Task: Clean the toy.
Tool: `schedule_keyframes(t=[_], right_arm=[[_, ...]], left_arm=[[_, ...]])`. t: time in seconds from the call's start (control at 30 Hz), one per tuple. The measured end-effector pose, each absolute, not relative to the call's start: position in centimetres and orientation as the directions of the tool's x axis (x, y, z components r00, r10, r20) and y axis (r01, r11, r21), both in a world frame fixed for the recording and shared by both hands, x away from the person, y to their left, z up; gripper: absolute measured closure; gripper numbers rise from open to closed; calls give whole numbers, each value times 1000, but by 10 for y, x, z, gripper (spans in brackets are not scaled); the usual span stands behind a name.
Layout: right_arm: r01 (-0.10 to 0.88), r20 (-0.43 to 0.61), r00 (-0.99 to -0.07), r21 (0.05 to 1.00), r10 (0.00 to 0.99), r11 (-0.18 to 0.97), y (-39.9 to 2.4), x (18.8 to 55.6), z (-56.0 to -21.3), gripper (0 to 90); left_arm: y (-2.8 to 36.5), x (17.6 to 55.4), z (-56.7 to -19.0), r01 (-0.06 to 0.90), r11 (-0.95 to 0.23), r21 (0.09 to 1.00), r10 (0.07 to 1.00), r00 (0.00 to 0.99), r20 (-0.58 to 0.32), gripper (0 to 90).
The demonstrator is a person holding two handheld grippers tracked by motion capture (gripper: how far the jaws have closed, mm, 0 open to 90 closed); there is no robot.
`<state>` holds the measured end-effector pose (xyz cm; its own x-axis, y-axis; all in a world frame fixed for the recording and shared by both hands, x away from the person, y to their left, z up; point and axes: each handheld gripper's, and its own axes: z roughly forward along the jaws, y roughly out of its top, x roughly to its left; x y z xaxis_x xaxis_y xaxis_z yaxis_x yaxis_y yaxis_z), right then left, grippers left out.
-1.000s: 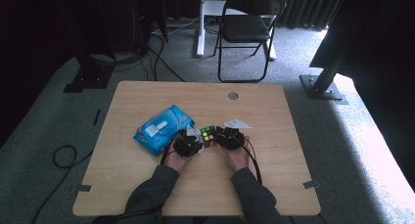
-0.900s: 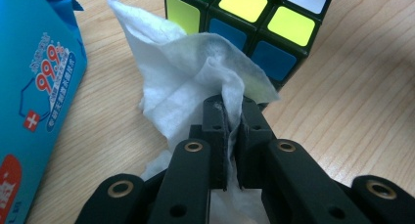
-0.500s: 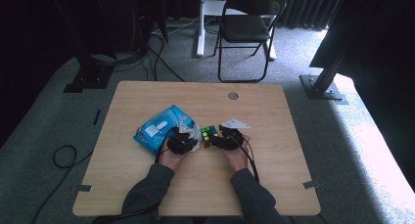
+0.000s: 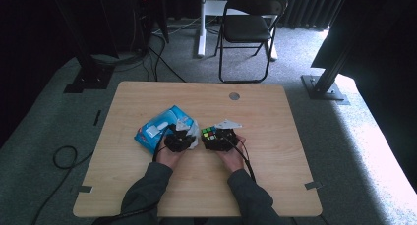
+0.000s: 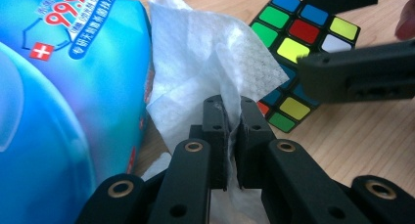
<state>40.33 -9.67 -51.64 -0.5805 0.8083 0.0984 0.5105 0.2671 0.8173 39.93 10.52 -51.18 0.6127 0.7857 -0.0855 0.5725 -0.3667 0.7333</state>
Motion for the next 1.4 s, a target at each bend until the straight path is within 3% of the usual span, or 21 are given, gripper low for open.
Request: schedule_keyframes(t=[0.47, 1.4], right_arm=[[522, 81, -593, 796, 801, 307, -98, 407, -519, 334], [388, 24, -778, 804, 628, 450, -114, 386, -516, 342]], left_arm=[[107, 401, -511, 576, -366, 731, 787, 611, -87, 847], [108, 402, -505, 564, -366, 740, 778, 621, -89, 847]])
